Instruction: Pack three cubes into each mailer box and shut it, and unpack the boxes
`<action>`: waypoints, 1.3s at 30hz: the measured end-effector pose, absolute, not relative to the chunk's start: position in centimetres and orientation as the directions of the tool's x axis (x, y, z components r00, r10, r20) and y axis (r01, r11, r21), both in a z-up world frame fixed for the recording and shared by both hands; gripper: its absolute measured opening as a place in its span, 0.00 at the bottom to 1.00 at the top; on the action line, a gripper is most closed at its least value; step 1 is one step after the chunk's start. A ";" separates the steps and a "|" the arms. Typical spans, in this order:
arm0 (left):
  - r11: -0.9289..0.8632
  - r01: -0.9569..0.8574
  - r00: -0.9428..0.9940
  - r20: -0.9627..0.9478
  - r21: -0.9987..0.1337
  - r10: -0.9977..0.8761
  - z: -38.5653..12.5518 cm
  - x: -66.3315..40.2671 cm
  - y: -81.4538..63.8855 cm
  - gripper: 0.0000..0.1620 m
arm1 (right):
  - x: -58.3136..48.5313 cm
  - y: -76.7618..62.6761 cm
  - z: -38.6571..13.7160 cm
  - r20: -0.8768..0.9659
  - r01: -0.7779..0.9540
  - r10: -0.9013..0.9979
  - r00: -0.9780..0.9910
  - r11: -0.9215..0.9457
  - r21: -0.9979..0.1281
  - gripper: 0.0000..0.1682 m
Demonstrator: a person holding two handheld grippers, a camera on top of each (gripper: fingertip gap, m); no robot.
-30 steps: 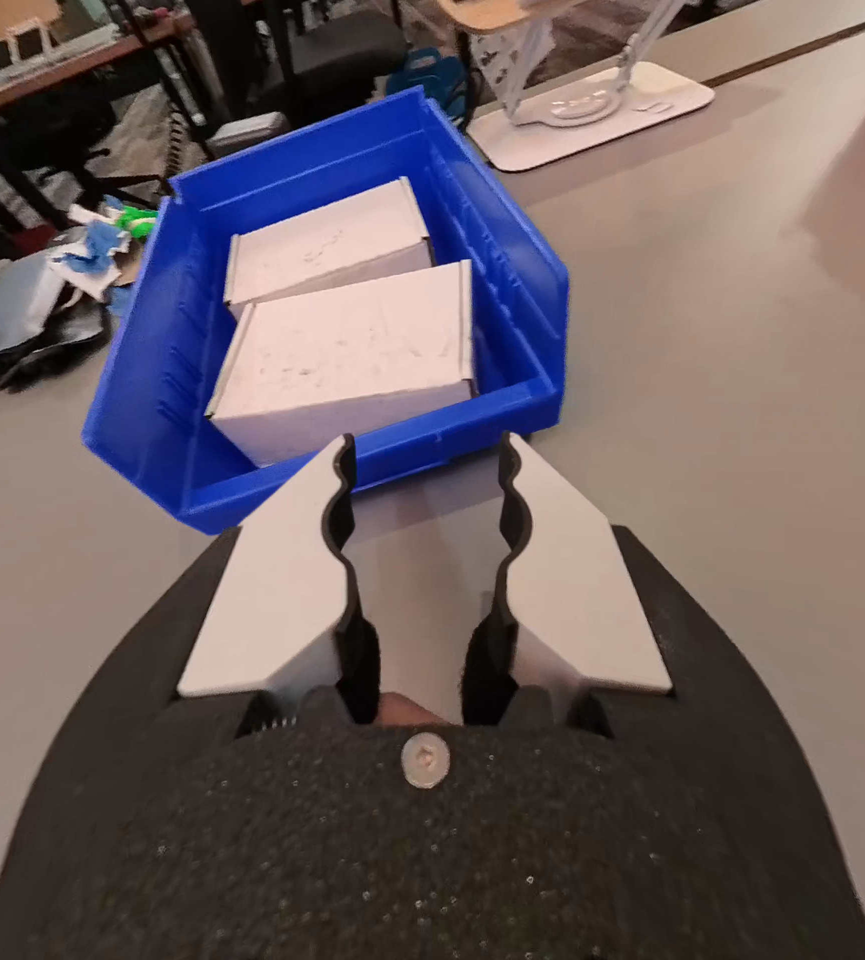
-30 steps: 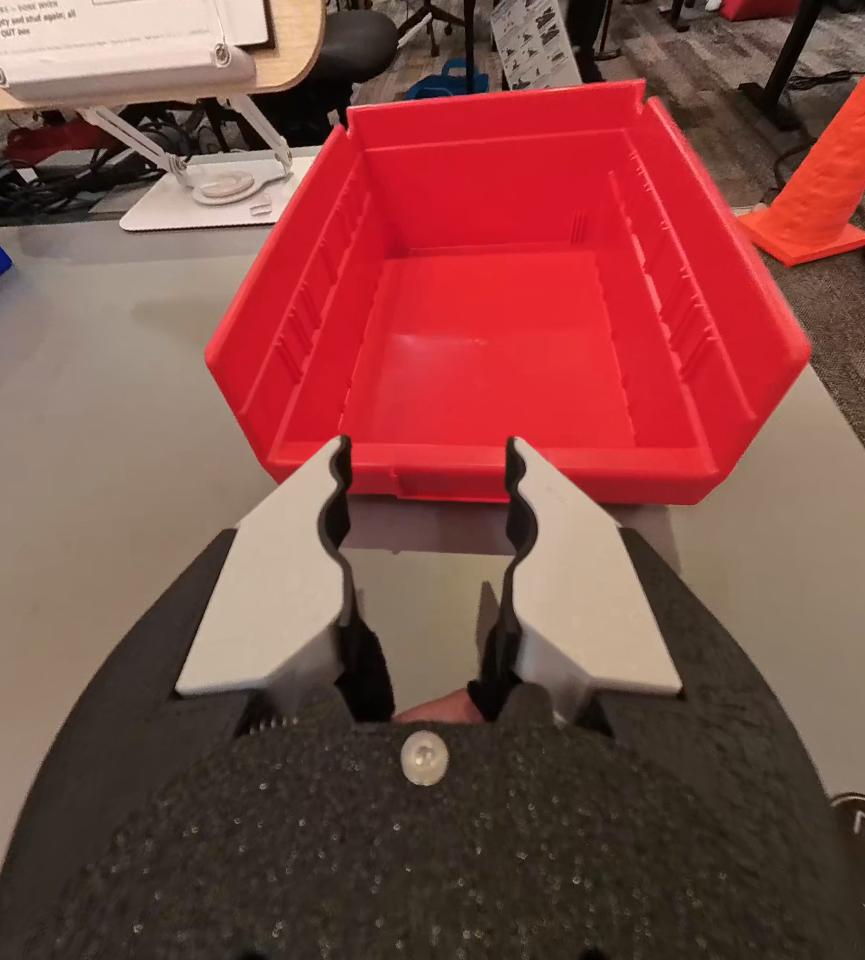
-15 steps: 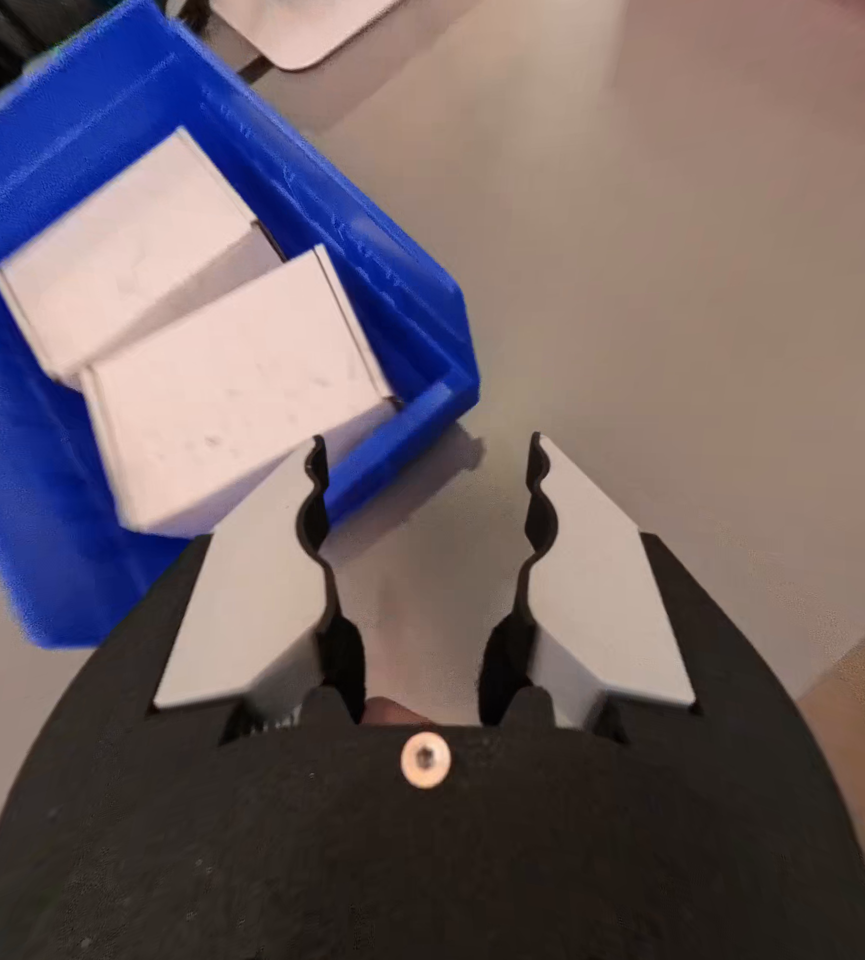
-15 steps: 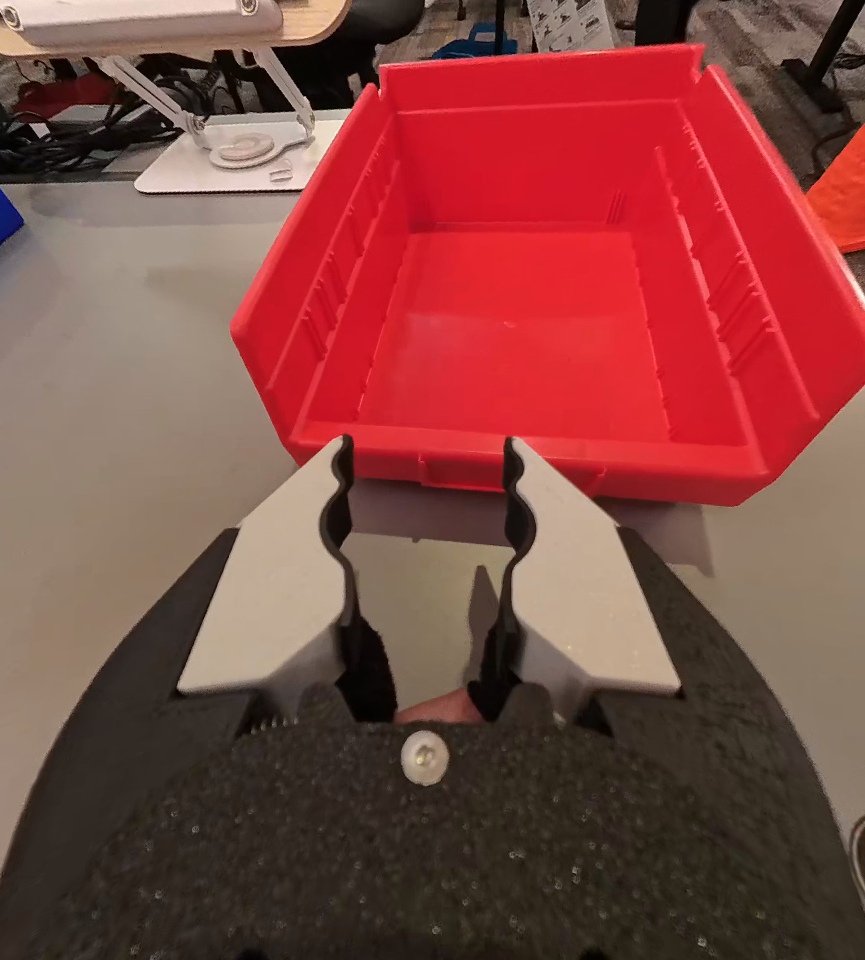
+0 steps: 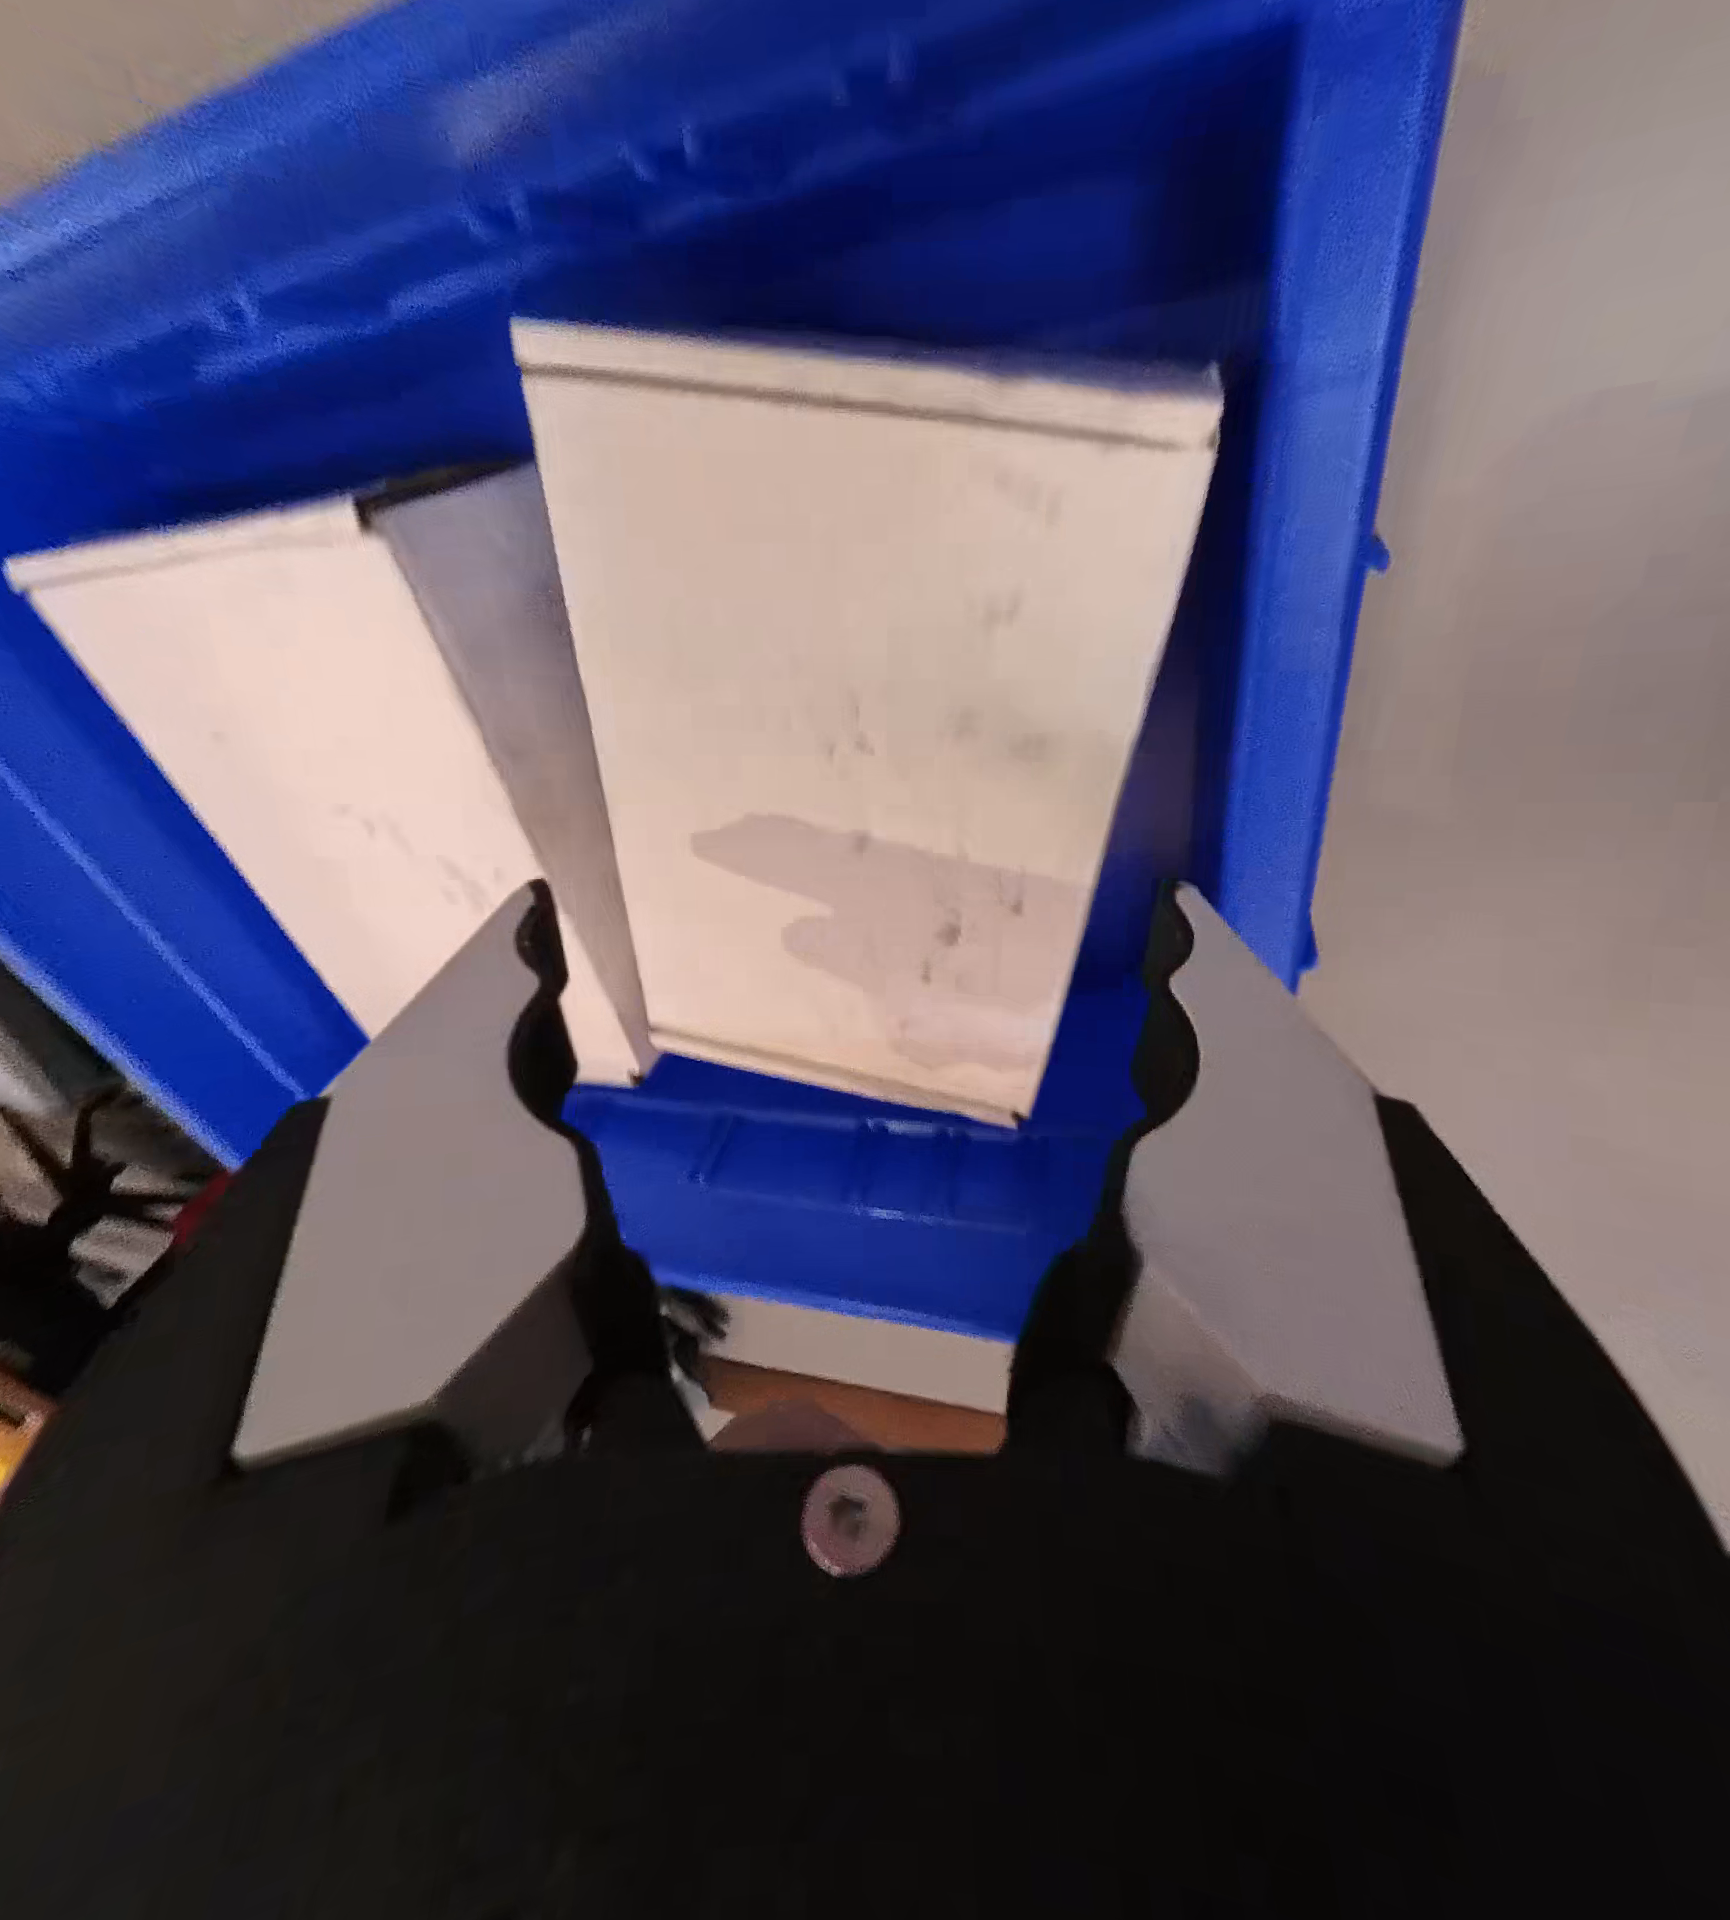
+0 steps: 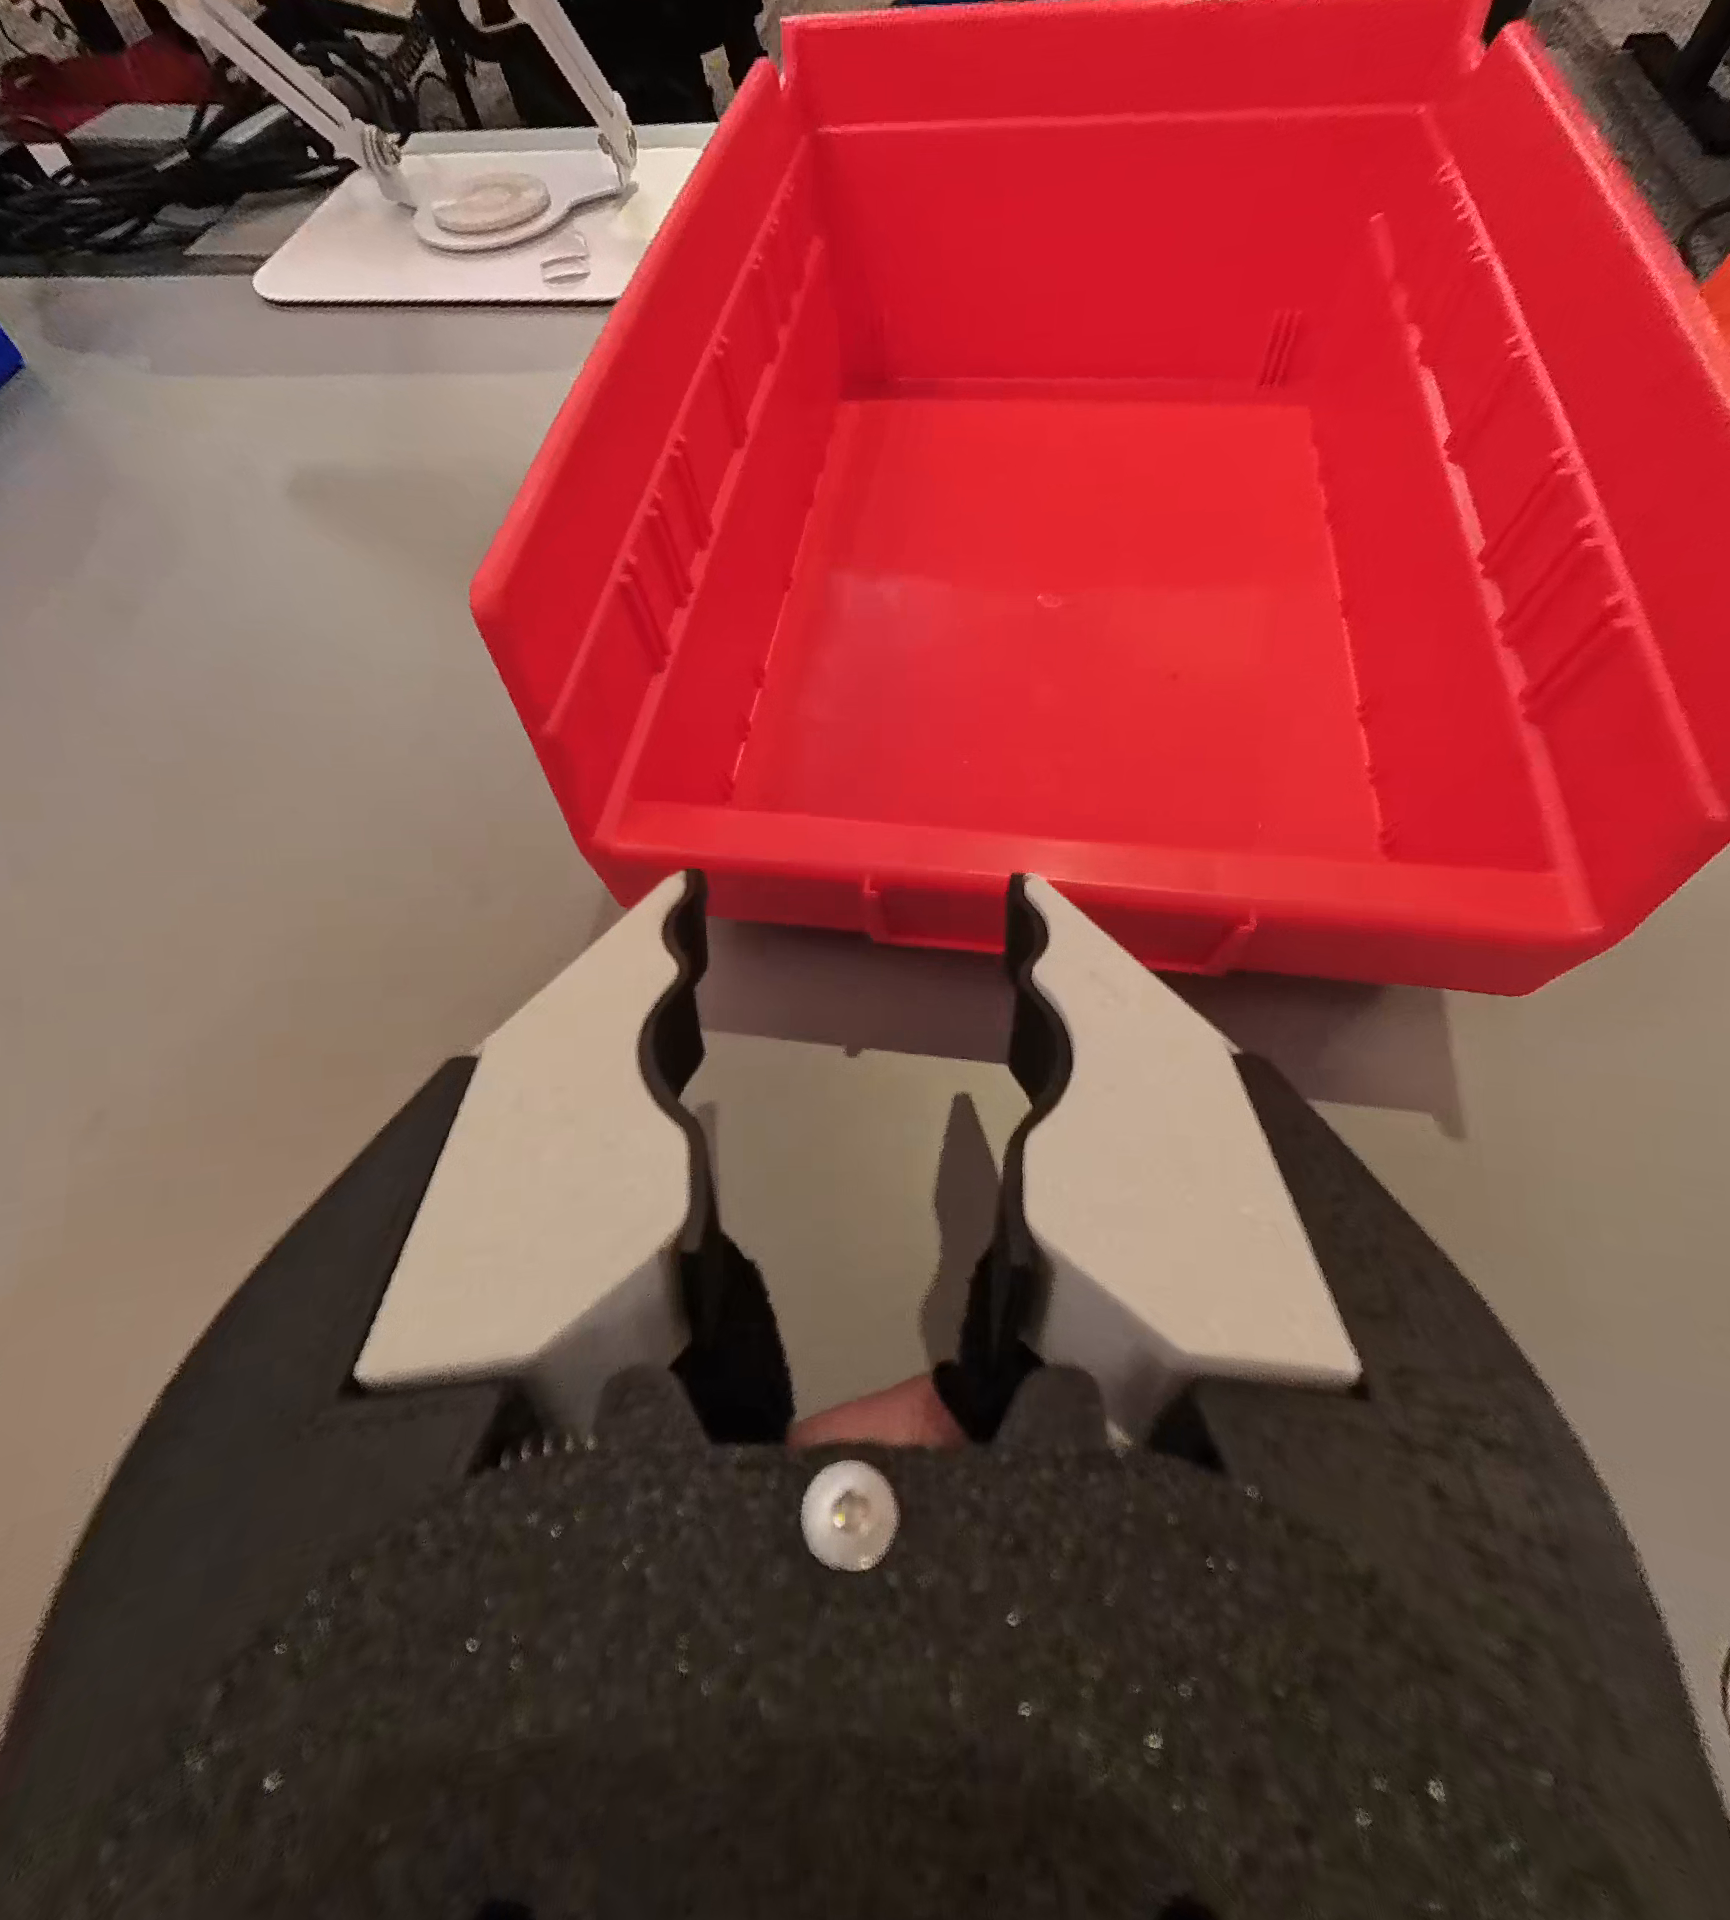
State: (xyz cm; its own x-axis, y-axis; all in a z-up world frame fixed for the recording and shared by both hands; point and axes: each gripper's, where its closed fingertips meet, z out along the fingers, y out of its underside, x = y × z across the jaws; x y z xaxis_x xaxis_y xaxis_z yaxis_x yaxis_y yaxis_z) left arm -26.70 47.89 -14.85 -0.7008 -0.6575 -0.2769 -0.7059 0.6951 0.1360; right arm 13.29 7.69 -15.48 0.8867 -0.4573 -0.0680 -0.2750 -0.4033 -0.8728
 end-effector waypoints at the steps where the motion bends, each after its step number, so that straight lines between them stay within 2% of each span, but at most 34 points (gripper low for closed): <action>1: 0.712 -0.689 -0.719 -0.248 0.136 -0.649 -15.3 -26.2 47.9 0.67 | 13.3 7.7 -15.6 -0.067 -0.275 -0.458 0.887 -0.406 -0.871 0.34; 4: 0.755 -0.627 -0.779 -0.189 0.191 -0.598 -16.8 -25.6 48.6 0.72 | 13.5 7.6 -15.8 -0.077 -0.289 -0.462 0.884 -0.408 -0.866 0.34; 9: 0.754 -0.615 -0.784 -0.081 0.231 -0.616 -18.8 -26.2 48.9 0.78 | 13.6 7.5 -16.6 -0.124 -0.334 -0.461 0.879 -0.409 -0.849 0.34; 14: 0.773 -0.580 -0.808 -0.063 0.259 -0.585 -20.6 -26.4 49.3 0.82 | 13.3 7.7 -17.1 -0.165 -0.368 -0.447 0.879 -0.417 -0.831 0.34; 19: 0.773 -0.565 -0.819 -0.085 0.288 -0.567 -19.2 -26.9 50.1 0.80 | 13.2 7.9 -17.4 -0.179 -0.379 -0.443 0.879 -0.420 -0.825 0.34; 23: 0.736 -0.626 -0.777 -0.126 0.257 -0.617 -14.8 -26.5 49.9 0.79 | 12.5 8.4 -16.8 -0.198 -0.377 -0.418 0.886 -0.404 -0.834 0.34; 32: 0.705 -0.700 -0.710 -0.208 0.111 -0.672 -4.0 -21.6 45.9 0.79 | 6.2 10.9 -13.1 -0.037 -0.101 -0.179 0.983 -0.362 -0.927 0.35; 34: 0.712 -0.700 -0.707 -0.184 0.051 -0.682 -2.9 -19.8 43.7 0.79 | 3.2 11.9 -12.3 -0.063 -0.080 -0.057 0.996 -0.367 -0.927 0.37; 36: 0.725 -0.689 -0.719 -0.124 -0.006 -0.684 -2.8 -17.8 40.9 0.79 | 0.1 13.2 -11.0 -0.039 -0.013 0.065 0.997 -0.357 -0.934 0.42; 39: 0.762 -0.645 -0.763 -0.007 -0.053 -0.646 -4.0 -15.2 36.2 0.79 | -3.8 15.4 -8.9 0.145 0.216 0.234 0.961 -0.312 -0.925 0.46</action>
